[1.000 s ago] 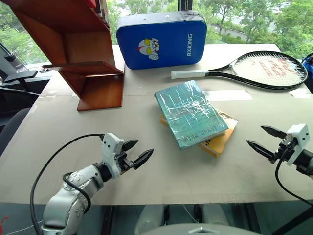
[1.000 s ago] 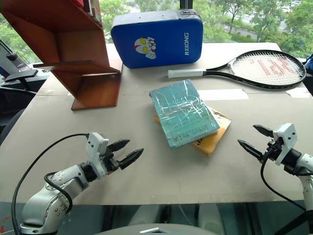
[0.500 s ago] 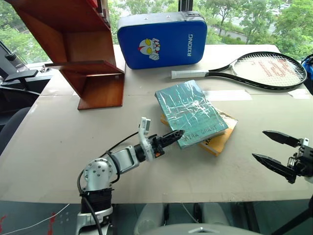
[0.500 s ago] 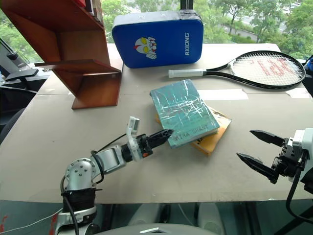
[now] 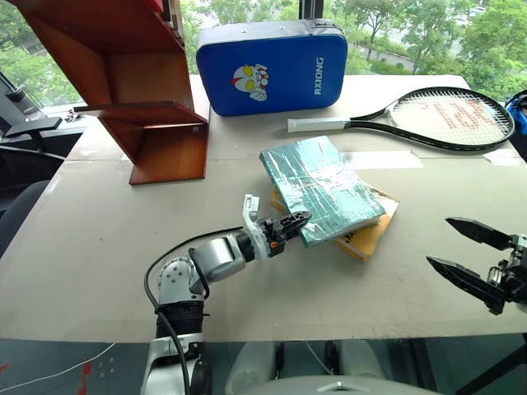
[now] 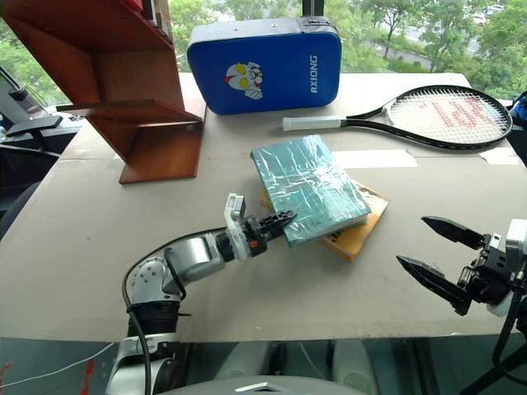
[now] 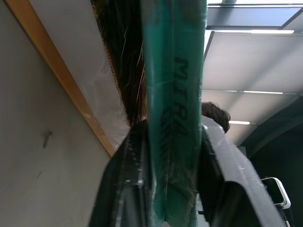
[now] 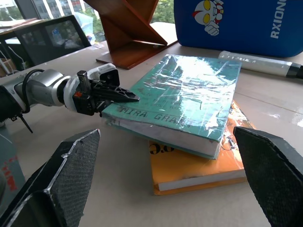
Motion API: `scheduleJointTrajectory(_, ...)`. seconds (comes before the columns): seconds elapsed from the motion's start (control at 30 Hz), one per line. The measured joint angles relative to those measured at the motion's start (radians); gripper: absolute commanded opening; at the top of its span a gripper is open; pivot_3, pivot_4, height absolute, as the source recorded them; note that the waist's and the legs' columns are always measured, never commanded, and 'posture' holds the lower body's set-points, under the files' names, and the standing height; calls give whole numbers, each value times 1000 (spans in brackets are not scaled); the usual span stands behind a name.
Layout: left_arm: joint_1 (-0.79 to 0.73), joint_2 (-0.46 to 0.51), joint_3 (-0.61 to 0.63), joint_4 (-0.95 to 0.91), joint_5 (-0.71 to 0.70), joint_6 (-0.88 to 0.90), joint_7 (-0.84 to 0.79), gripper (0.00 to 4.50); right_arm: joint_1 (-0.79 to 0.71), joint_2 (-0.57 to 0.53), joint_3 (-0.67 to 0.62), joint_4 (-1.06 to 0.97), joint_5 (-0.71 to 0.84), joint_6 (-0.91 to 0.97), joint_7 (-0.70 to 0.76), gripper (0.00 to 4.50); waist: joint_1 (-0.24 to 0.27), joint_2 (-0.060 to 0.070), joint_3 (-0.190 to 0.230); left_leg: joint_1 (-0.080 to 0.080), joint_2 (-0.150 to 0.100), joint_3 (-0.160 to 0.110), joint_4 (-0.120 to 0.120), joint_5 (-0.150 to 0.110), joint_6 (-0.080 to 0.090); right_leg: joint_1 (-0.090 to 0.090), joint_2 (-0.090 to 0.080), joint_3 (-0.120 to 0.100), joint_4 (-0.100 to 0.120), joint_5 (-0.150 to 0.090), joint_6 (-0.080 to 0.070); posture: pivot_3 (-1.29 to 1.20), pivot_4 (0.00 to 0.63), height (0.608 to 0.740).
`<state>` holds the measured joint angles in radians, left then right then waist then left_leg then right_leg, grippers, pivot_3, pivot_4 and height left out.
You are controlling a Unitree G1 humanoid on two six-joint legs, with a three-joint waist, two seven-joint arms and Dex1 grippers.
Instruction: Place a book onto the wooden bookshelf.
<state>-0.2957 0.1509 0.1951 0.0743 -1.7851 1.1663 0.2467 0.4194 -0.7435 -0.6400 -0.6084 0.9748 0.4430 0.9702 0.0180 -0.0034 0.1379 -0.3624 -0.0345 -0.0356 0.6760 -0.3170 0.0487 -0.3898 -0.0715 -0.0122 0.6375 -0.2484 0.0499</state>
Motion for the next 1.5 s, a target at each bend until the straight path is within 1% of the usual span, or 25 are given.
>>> scheduleJointTrajectory(0.1, 23, 18, -15, -34, -53, -22, 20, 25, -17, -6, -1, -2, 28, 17, -5, 4500, -1, 0, 0, 0, 0, 0, 0, 0, 0, 0, 0, 0, 0, 0, 0, 0, 150, 740)
scheduleJointTrajectory(0.23, 59, 47, -30, -140, -111, -77, 25, 25, -41, -18, 2, -3, 48, 35, -10, 4500, -1, 0, 0, 0, 0, 0, 0, 0, 0, 0, 0, 0, 0, 0, 0, 0, 150, 740)
scheduleJointTrajectory(0.3, 57, 79, -36, -212, -106, -92, 3, 25, -69, -19, 4, -2, 56, 39, -18, 4500, -1, -1, 1, 0, 0, 0, 0, 0, 0, 0, 0, 0, 0, 0, 0, 0, 150, 740)
scheduleJointTrajectory(0.33, 42, 136, -43, -286, -48, -84, -48, 25, -94, -20, 5, 0, 64, 40, -25, 4500, -2, -1, 1, 0, 0, 0, 0, 0, 0, 0, 1, 0, 0, 0, 0, 0, 150, 740)
scheduleJointTrajectory(0.37, 26, 192, -61, -356, 56, -89, -108, 25, -113, -21, 7, 8, 66, 42, -29, 4500, -2, -2, 2, 0, 0, 0, 0, 0, -1, 0, 1, 0, 0, 0, 0, 0, 150, 740)
scheduleJointTrajectory(0.4, 7, 234, -76, -396, 112, -87, -137, 25, -126, -24, 7, 14, 68, 42, -32, 4500, -1, -2, 2, 0, -1, 0, -1, 1, -1, 0, 2, 0, 0, 0, 0, 0, 150, 740)
scheduleJointTrajectory(0.47, -67, 341, -141, -502, 381, -159, -237, 25, -169, -28, 12, 48, 68, 43, -39, 4500, 0, -2, 2, 0, -3, 1, -1, 1, -1, 0, 3, 0, -1, 0, -1, 0, 150, 740)
scheduleJointTrajectory(0.53, -138, 405, -211, -548, 612, -257, -305, 25, -210, -28, 19, 69, 69, 43, -42, 4500, 0, -2, 3, 0, -3, 1, -1, 1, -1, 0, 4, 1, -1, 0, -1, 0, 150, 740)
scheduleJointTrajectory(0.57, -205, 492, -298, -569, 802, -340, -360, 25, -245, -26, 35, 82, 71, 44, -48, 4500, -1, -4, 4, 0, -3, 1, -1, 1, -1, 0, 4, 1, -1, 0, -1, 0, 150, 740)
scheduleJointTrajectory(0.6, -264, 558, -366, -577, 966, -413, -407, 25, -269, -23, 50, 84, 75, 44, -52, 4500, -2, -4, 5, 0, -3, 2, -4, 1, -1, 0, 5, 1, -2, 0, -1, 0, 150, 740)
scheduleJointTrajectory(0.67, -319, 602, -419, -579, 1134, -496, -443, 25, -294, -19, 73, 88, 77, 46, -59, 4500, -2, -3, 4, 0, -3, 1, -6, 1, -1, 0, 3, 1, -5, 0, 0, 0, 150, 740)
scheduleJointTrajectory(0.73, -374, 655, -478, -559, 1357, -605, -467, 25, -344, -14, 116, 105, 70, 49, -64, 4500, -4, -4, 5, -2, -3, 1, -7, 1, -1, -3, 1, 2, -6, 0, 0, 0, 150, 740)
scheduleJointTrajectory(0.77, -403, 708, -507, -536, 1473, -656, -483, 25, -374, -13, 131, 116, 65, 49, -68, 4500, -7, -4, 6, -4, -3, 1, -8, 1, -2, -6, 2, 2, -6, 0, 0, 0, 150, 740)
scheduleJointTrajectory(0.8, -448, 788, -528, -487, 1629, -734, -517, 25, -425, -13, 142, 137, 60, 48, -79, 4500, -8, -4, 8, -5, -3, 1, -8, 1, -2, -8, 2, 3, -6, 0, 0, 0, 150, 740)
scheduleJointTrajectory(0.87, -474, 813, -518, -463, 1723, -790, -536, 25, -448, -12, 151, 155, 58, 47, -87, 4500, -2, -4, 9, -6, -2, 0, -8, 1, -2, -8, 1, 1, -7, 0, 1, 0, 150, 740)
scheduleJointTrajectory(0.9, -492, 853, -523, -442, 1783, -835, -575, 25, -498, -8, 169, 173, 56, 49, -95, 4500, -3, -6, 11, -10, -2, -1, -7, 1, -2, -11, 1, 0, -7, 0, 1, 0, 150, 740)
scheduleJointTrajectory(0.97, -526, 922, -518, -403, 1864, -877, -635, 25, -573, -8, 182, 188, 55, 49, -107, 4500, -5, -6, 11, -18, -4, -1, -5, 1, -2, -19, 3, -1, -5, 1, 2, 0, 150, 740)
scheduleJointTrajectory(1.03, -524, 979, -493, -370, 1923, -898, -696, 25, -639, -8, 201, 219, 54, 51, -111, 4500, -7, -6, 11, -18, -4, 1, -4, 1, -2, -20, 2, -1, -3, 0, 2, 0, 150, 740)
scheduleJointTrajectory(1.07, -519, 997, -478, -359, 1935, -900, -719, 25, -664, -7, 204, 237, 54, 55, -118, 4500, -7, -7, 12, -19, -4, 0, -4, 1, -2, -21, 2, -2, -3, 0, 2, 0, 150, 740)
scheduleJointTrajectory(1.13, -496, 1063, -432, -319, 1963, -926, -775, 25, -725, -1, 210, 279, 67, 73, -151, 4500, -7, -9, 13, -20, -4, 0, -4, 1, -2, -22, 2, -2, -2, 0, 2, 0, 150, 740)
scheduleJointTrajectory(1.23, -456, 1140, -353, -271, 1990, -957, -834, 25, -771, 1, 229, 318, 79, 100, -149, 4500, -7, -9, 13, -20, -4, 1, -4, 1, -2, -22, 2, -2, -2, 0, 2, 0, 150, 740)
scheduleJointTrajectory(1.3, -429, 1168, -310, -250, 1999, -970, -870, 25, -796, 1, 242, 334, 80, 108, -141, 4500, -5, -9, 13, -20, -4, 1, -4, 1, -1, -22, 3, -2, -1, 0, 2, 0, 150, 740)
scheduleJointTrajectory(1.4, -334, 1201, -246, -211, 2010, -1025, -899, 25, -852, 12, 266, 355, 80, 119, -136, 4500, -6, -9, 14, -20, -5, 0, -3, 1, -1, -22, 3, -2, 2, 0, 2, 0, 150, 740)
scheduleJointTrajectory(1.47, -256, 1209, -205, -159, 2022, -1061, -903, 25, -870, 17, 273, 361, 77, 119, -126, 4500, -7, -9, 14, -20, -4, 0, -3, 1, -1, -22, 2, -2, 4, 0, 2, 0, 150, 740)
scheduleJointTrajectory(1.5, -245, 1211, -202, -147, 2025, -1065, -905, 25, -869, 17, 273, 366, 76, 119, -124, 4500, -7, -10, 14, -20, -4, 0, -3, 1, -1, -22, 2, -2, 4, 0, 2, 0, 150, 740)
